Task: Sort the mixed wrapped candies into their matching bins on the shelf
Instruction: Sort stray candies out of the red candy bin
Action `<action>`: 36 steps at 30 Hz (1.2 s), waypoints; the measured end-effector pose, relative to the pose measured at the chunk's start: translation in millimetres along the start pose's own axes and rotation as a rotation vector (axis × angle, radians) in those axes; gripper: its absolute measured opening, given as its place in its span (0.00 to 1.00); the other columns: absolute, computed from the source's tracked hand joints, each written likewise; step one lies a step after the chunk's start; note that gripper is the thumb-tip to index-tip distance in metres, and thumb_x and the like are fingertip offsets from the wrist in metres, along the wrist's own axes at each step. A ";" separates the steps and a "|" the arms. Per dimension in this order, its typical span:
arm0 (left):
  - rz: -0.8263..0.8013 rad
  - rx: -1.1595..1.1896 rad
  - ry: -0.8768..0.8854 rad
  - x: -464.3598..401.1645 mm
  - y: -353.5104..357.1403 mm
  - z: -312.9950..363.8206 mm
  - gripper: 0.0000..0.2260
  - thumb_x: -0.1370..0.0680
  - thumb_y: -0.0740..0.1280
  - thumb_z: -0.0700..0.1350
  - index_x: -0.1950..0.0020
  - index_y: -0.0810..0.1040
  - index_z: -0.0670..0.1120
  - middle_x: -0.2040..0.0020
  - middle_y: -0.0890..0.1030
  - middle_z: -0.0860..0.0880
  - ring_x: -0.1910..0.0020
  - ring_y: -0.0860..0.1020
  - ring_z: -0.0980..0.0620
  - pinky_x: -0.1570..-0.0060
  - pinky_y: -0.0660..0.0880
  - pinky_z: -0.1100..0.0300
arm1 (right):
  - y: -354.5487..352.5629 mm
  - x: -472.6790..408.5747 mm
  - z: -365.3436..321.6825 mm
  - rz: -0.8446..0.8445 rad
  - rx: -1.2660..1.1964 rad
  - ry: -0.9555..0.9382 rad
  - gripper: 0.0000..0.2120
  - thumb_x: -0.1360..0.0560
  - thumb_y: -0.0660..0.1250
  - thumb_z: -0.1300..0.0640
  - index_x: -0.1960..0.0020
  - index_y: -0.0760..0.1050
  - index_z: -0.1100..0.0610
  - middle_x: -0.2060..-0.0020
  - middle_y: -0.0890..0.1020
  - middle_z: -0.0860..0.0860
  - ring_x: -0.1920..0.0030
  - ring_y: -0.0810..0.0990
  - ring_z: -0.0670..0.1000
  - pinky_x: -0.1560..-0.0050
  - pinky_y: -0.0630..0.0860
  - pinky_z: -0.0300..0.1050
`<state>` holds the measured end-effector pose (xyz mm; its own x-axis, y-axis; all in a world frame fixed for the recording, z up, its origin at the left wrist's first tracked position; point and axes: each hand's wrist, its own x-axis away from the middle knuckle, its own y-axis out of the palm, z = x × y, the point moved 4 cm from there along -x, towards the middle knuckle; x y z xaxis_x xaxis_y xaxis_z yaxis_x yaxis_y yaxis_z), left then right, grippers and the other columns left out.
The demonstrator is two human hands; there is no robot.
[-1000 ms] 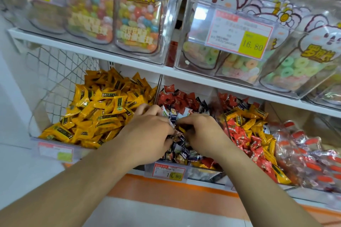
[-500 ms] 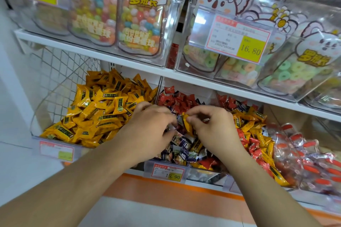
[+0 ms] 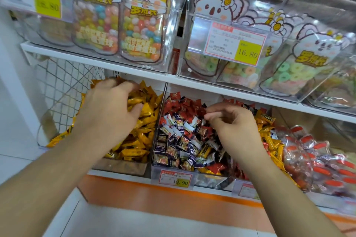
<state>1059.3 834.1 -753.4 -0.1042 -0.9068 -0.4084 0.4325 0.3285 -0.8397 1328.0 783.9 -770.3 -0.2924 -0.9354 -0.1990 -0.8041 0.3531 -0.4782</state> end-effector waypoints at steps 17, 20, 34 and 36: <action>-0.486 0.274 0.343 29.8 138.7 116.8 0.19 0.19 0.70 0.50 0.29 0.75 0.60 0.33 0.77 0.53 0.37 0.76 0.48 0.43 0.79 0.47 | -25.1 4.3 24.3 -0.002 0.246 -0.033 0.15 0.22 0.65 0.65 0.47 0.82 0.47 0.56 0.83 0.41 0.69 0.78 0.41 0.72 0.71 0.33; -0.444 0.254 0.368 25.8 142.3 118.9 0.08 0.19 0.70 0.50 0.41 0.82 0.59 0.47 0.79 0.52 0.49 0.78 0.49 0.54 0.80 0.50 | -31.8 5.4 29.1 0.000 0.231 -0.020 0.14 0.22 0.65 0.66 0.48 0.81 0.47 0.55 0.83 0.42 0.75 0.74 0.43 0.75 0.69 0.34; -0.344 0.254 0.221 15.6 112.6 107.1 0.09 0.22 0.73 0.46 0.43 0.82 0.56 0.48 0.79 0.57 0.49 0.77 0.56 0.49 0.80 0.56 | -43.1 5.6 27.1 0.021 0.237 -0.027 0.12 0.22 0.65 0.64 0.47 0.82 0.48 0.56 0.83 0.39 0.61 0.80 0.48 0.67 0.78 0.43; -0.458 0.280 0.271 23.9 127.0 116.7 0.12 0.21 0.72 0.50 0.38 0.81 0.57 0.47 0.79 0.55 0.48 0.78 0.54 0.49 0.79 0.55 | -41.6 6.4 26.5 0.018 0.237 -0.034 0.13 0.22 0.65 0.64 0.47 0.82 0.49 0.56 0.83 0.40 0.60 0.80 0.46 0.67 0.78 0.40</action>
<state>1216.2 823.3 -828.0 -0.5440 -0.8281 -0.1353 0.5057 -0.1949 -0.8404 1373.3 763.8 -774.3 -0.2848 -0.9291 -0.2360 -0.6535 0.3683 -0.6613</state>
